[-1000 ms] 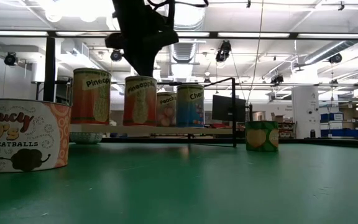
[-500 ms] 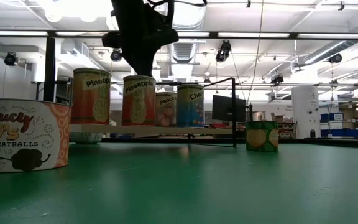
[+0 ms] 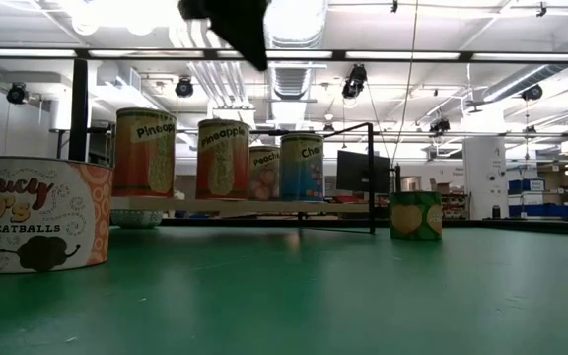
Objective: Pick and place cans onto a shelf
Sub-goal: Put the canned peaches on the shelf
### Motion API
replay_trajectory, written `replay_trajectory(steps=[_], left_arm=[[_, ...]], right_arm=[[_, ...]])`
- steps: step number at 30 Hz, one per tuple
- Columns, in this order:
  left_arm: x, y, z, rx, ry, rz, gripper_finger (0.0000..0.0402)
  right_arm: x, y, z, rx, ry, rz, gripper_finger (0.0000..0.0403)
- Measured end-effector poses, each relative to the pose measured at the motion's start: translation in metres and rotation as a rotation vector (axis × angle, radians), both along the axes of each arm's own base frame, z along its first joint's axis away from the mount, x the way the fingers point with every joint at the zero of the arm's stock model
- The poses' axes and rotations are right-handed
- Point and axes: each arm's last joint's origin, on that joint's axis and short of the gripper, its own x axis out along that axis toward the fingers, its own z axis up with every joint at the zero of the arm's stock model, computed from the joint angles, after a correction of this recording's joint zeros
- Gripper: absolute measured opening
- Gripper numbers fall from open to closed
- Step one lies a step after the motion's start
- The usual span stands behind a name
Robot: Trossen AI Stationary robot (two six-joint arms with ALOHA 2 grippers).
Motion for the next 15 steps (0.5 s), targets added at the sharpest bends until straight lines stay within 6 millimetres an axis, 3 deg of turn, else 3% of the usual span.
replay_trajectory(steps=[9, 15], left_arm=[[0.0, -0.082, 0.005, -0.085, 0.016, -0.703, 0.0], [-0.001, -0.091, 0.009, 0.003, 0.027, -0.835, 0.0]], right_arm=[[0.01, 0.005, 0.0, 0.149, 0.0, -0.031, 0.0013], [0.034, 0.018, -0.016, 0.273, 0.238, -0.047, 0.0013]])
